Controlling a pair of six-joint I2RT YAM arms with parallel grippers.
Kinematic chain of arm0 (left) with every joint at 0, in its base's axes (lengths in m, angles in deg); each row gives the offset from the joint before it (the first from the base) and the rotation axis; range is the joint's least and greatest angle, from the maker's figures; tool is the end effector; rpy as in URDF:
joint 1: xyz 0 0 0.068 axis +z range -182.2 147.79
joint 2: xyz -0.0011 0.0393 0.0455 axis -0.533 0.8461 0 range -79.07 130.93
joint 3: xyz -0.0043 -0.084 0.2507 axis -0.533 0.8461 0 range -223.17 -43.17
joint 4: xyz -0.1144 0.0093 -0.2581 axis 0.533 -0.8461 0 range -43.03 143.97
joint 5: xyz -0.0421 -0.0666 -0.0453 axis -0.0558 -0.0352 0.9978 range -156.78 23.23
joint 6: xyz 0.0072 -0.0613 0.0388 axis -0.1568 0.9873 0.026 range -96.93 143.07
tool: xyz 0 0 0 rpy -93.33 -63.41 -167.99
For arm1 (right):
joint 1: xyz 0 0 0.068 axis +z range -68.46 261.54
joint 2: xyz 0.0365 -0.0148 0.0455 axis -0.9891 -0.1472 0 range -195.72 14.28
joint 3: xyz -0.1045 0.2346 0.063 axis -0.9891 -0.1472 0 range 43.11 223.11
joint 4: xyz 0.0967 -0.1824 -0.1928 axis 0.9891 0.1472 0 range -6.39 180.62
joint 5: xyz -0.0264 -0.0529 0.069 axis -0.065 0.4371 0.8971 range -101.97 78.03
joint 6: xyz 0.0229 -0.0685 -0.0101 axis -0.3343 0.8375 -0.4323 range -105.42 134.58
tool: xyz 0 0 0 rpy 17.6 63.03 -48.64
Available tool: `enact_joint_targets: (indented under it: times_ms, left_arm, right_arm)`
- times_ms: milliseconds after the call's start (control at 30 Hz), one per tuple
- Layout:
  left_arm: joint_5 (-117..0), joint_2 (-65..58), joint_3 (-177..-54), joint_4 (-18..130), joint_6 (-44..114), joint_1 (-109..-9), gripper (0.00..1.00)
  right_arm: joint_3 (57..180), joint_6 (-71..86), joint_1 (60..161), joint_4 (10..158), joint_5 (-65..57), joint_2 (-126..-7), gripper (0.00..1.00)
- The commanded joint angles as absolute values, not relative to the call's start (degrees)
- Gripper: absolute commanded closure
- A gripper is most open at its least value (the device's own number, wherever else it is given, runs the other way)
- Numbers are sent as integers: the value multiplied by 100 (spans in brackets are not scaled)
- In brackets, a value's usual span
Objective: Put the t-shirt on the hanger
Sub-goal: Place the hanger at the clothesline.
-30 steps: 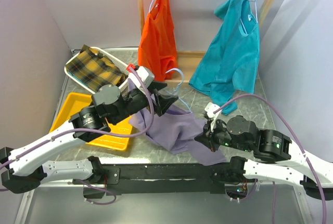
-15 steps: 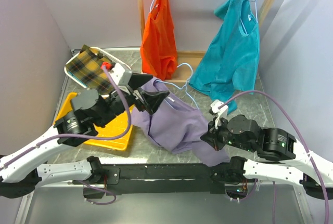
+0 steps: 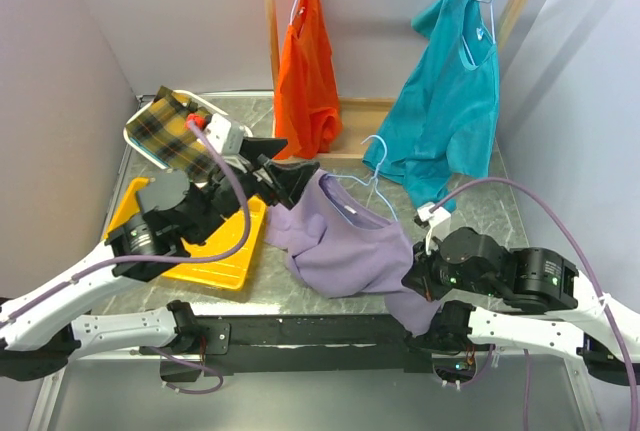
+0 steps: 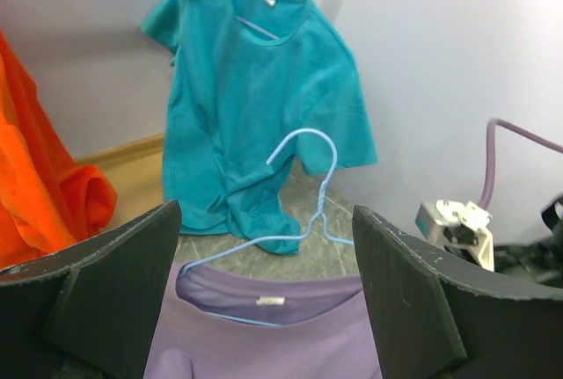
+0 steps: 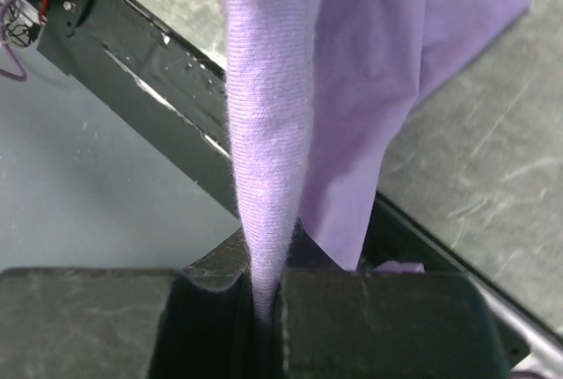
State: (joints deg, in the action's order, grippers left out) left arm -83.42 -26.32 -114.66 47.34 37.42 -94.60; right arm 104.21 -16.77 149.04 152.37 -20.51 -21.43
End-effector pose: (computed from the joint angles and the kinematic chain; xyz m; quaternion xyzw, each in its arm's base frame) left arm 0.1213 -0.1943 0.4872 0.1504 0.6140 -0.4063 0.6598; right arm 0.0565 0.1128 0.3395 -0.2561 0.8797 0.2554 0.3087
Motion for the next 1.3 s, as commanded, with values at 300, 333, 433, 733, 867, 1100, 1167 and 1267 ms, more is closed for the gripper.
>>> enact_joint_targets:
  times_ms: [300, 333, 433, 733, 867, 1100, 1167, 1267]
  left_arm:
    - [-8848, -2159, -11305, 4914, 4381, -9443, 19]
    - [-8875, -2185, -11287, 4896, 4416, -9443, 19]
    - [-8945, -2229, -11208, 4843, 4461, -9443, 18]
    - [-8980, -2177, -11296, 4597, 4522, -9443, 19]
    - [-8971, -2159, -11225, 4624, 4584, -9434, 19]
    - [-9015, -2106, -11278, 4483, 4610, -9408, 19]
    - [-9015, -2124, -11261, 4466, 4619, -9399, 19]
    - [-9015, -2159, -11252, 4430, 4628, -9390, 19]
  right_arm:
    - [10991, -2637, 14895, 15077, -3217, -2123, 100]
    - [11130, -2672, 14878, 15076, -3375, -2184, 100]
    - [11586, -2848, 14860, 15269, -4175, -2579, 100]
    - [12923, -1585, 13122, 15165, -3870, -3827, 100]
    - [13512, -1110, 12383, 14735, -3317, -4318, 100]
    - [15296, -397, 11302, 14988, -2404, -5506, 100]
    - [15630, -265, 10950, 15023, -2130, -5716, 100]
    - [15991, -141, 10817, 15146, -1839, -5963, 100]
